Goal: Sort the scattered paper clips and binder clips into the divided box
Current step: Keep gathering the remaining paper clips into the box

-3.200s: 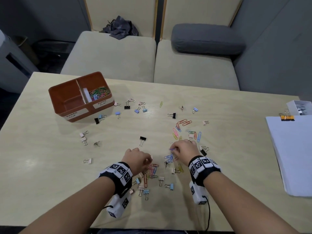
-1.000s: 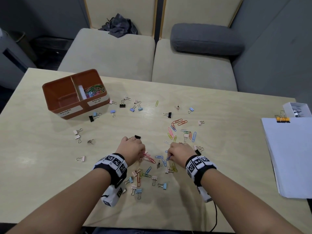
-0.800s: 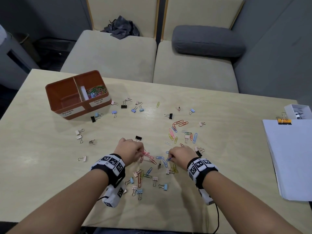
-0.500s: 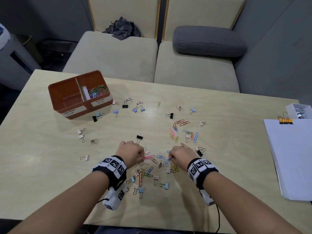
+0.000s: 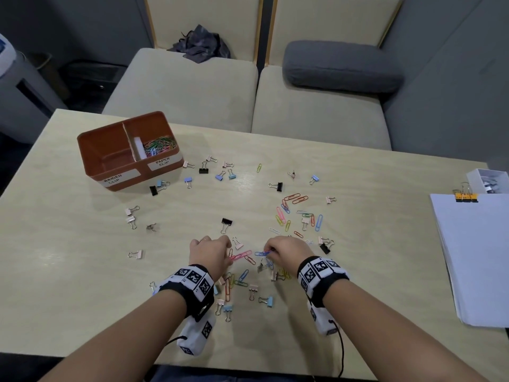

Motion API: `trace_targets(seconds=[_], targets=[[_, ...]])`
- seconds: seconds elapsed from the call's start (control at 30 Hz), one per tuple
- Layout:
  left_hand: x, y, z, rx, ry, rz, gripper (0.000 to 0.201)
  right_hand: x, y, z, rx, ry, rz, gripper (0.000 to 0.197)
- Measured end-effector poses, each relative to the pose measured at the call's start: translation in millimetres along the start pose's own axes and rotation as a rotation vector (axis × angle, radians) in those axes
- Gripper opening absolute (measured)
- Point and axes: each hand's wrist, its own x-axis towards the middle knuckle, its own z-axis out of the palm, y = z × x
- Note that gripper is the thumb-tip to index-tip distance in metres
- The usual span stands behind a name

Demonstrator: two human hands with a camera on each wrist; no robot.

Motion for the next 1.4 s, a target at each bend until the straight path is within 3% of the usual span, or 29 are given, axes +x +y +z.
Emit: trace_targets(seconds=[0.17, 0.4, 0.53, 0.7, 0.87, 1.07, 1.4], targets=[[7.4, 4.6, -3.6, 0.056, -0.029, -0.072, 0.017, 8.6, -8.3, -1.4, -0.041, -0.046, 0.031, 0.026], [11.1, 6.6, -7.4, 0.095, -0.094, -0.023, 0.011, 19.6, -13.5, -4.4, -0.084, -0.145, 0.049, 0.023], [9.3, 3.7, -8.5, 0.139, -0.073, 0.057, 0.012, 22.1, -16.3, 0.8, -0.162, -0.125, -0.029, 0.021], [8.3, 2.2, -8.5, 0.031, -0.071, 0.116, 0.011, 19.4, -12.3, 3.3, -0.167, -0.075, -0.010, 0.021], [11.3, 18.6, -0.6, -0.085, -0.101, 0.067, 0.024, 11.5, -4.7, 5.2, -0.123, -0.041, 0.039, 0.022], [20.3, 25.0, -1.9, -0.026, -0.027, -0.012, 0.018, 10.5, 0.2, 4.4, -0.071, -0.033, 0.085, 0.022], [29.5, 32.9, -3.6, 0.137, -0.059, 0.041, 0.018, 16.6, -3.4, 5.3, -0.192, -0.084, 0.062, 0.025]])
